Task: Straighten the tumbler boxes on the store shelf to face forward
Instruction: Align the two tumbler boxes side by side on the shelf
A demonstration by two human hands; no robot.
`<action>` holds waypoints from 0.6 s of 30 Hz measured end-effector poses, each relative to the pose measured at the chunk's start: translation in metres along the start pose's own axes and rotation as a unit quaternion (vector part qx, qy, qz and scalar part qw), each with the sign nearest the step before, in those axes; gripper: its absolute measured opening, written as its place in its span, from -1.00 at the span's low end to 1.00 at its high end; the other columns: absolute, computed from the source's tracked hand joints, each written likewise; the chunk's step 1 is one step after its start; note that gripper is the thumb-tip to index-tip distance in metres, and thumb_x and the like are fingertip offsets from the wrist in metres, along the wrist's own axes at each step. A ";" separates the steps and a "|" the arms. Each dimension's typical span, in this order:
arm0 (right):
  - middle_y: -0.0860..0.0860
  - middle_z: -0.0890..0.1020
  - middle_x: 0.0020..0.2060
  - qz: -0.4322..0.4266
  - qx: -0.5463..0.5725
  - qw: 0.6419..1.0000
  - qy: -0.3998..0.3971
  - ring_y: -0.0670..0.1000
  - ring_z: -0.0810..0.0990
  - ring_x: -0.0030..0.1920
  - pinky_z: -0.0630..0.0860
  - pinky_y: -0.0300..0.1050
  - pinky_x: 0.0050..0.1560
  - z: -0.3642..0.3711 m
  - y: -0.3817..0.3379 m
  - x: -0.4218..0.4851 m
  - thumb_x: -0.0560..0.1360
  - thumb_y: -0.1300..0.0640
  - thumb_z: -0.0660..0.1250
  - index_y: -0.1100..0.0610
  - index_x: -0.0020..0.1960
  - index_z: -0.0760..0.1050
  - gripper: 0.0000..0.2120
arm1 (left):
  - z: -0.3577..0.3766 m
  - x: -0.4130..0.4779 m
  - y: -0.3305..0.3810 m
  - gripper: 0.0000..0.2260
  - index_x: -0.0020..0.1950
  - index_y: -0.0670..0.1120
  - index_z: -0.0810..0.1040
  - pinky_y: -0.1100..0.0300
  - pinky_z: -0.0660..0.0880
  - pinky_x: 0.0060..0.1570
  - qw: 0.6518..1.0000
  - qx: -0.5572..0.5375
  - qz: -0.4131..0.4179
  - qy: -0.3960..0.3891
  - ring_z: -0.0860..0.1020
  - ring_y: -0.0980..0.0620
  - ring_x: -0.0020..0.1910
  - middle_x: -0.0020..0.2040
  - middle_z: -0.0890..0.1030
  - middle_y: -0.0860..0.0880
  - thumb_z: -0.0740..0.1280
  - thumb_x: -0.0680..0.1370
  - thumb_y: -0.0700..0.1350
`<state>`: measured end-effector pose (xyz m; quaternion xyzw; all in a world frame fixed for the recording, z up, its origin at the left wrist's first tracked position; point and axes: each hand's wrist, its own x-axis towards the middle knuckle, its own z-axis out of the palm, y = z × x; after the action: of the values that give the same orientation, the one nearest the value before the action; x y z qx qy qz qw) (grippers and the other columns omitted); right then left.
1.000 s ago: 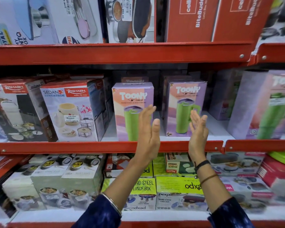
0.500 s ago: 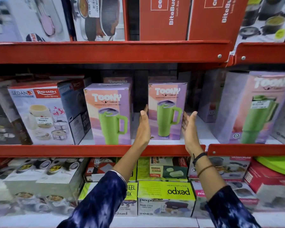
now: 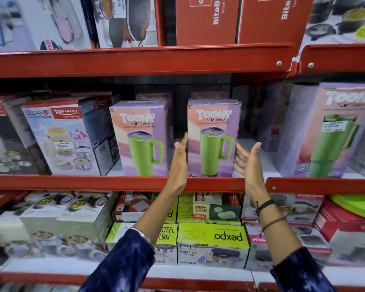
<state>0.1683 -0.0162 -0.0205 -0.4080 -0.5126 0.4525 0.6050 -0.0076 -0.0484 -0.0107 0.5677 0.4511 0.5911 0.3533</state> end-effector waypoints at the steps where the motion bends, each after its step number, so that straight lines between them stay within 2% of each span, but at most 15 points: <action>1: 0.10 0.39 0.41 -0.002 -0.001 1.000 0.000 0.10 0.38 0.39 0.28 0.12 0.42 -0.001 0.000 -0.002 0.30 -0.47 -0.16 0.07 0.40 0.33 -0.10 | 0.000 -0.003 0.002 -0.33 0.51 0.21 0.10 -0.33 0.02 0.48 1.000 0.002 0.003 -0.004 0.02 -0.06 0.56 0.59 0.06 0.05 -0.24 0.44 0.38; 4: 0.10 0.42 0.39 -0.002 0.000 1.000 0.007 0.09 0.41 0.37 0.32 0.07 0.39 -0.004 -0.002 -0.009 0.32 -0.44 -0.16 0.09 0.38 0.36 -0.12 | -0.001 -0.012 0.006 -0.31 0.52 0.17 0.07 -0.31 0.01 0.48 1.000 0.007 0.001 -0.010 0.02 -0.04 0.56 0.58 0.06 0.05 -0.23 0.42 0.33; 7: 0.10 0.45 0.36 -0.009 -0.002 1.000 0.012 0.08 0.44 0.34 0.36 0.08 0.37 -0.005 -0.003 -0.014 0.35 -0.43 -0.13 0.10 0.35 0.40 -0.16 | -0.003 -0.017 0.007 -0.31 0.52 0.20 0.06 -0.32 0.01 0.48 1.000 0.018 0.003 -0.016 0.01 -0.01 0.56 0.50 0.06 0.20 -0.22 0.41 0.36; 9: 0.10 0.46 0.36 -0.008 0.000 1.000 0.017 0.09 0.45 0.34 0.37 0.09 0.36 -0.005 -0.004 -0.018 0.36 -0.42 -0.11 0.10 0.35 0.41 -0.18 | -0.001 -0.019 0.007 -0.30 0.52 0.19 0.03 -0.32 0.01 0.48 0.999 0.024 0.003 -0.022 -0.01 0.08 0.53 0.45 0.02 0.25 -0.22 0.41 0.39; 12: 0.12 0.48 0.34 -0.011 0.000 1.000 0.024 0.09 0.46 0.32 0.40 0.04 0.33 -0.005 -0.004 -0.021 0.49 -0.32 -0.13 0.13 0.35 0.41 -0.29 | 0.001 -0.021 0.006 -0.34 0.53 0.21 -0.01 -0.32 0.02 0.48 0.999 0.034 0.008 -0.021 0.00 0.18 0.45 0.42 -0.03 0.28 -0.21 0.46 0.41; 16: 0.15 0.57 0.22 -0.025 0.014 0.995 0.097 0.04 0.54 0.19 0.44 -0.02 0.27 0.003 -0.006 -0.024 0.56 -0.21 -0.04 0.20 0.25 0.49 -0.40 | -0.002 -0.019 0.004 -0.35 0.53 0.21 0.04 -0.28 0.10 0.48 0.999 0.034 0.008 0.002 0.06 0.18 0.48 0.45 0.06 0.29 -0.15 0.48 0.42; 18: 0.02 0.63 0.10 -0.060 -0.019 0.987 0.149 -0.02 0.56 0.15 0.43 0.05 0.30 0.008 -0.008 -0.023 0.53 -0.23 0.06 0.10 0.19 0.54 -0.48 | -0.003 -0.020 0.010 -0.39 0.53 0.14 0.06 -0.18 0.10 0.51 0.998 0.040 0.040 0.031 0.09 0.18 0.50 0.46 0.12 0.24 -0.08 0.53 0.35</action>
<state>0.1598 -0.0407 -0.0174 -0.4508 -0.4485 0.3398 0.6929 -0.0071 -0.0710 -0.0081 0.5809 0.4620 0.6031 0.2921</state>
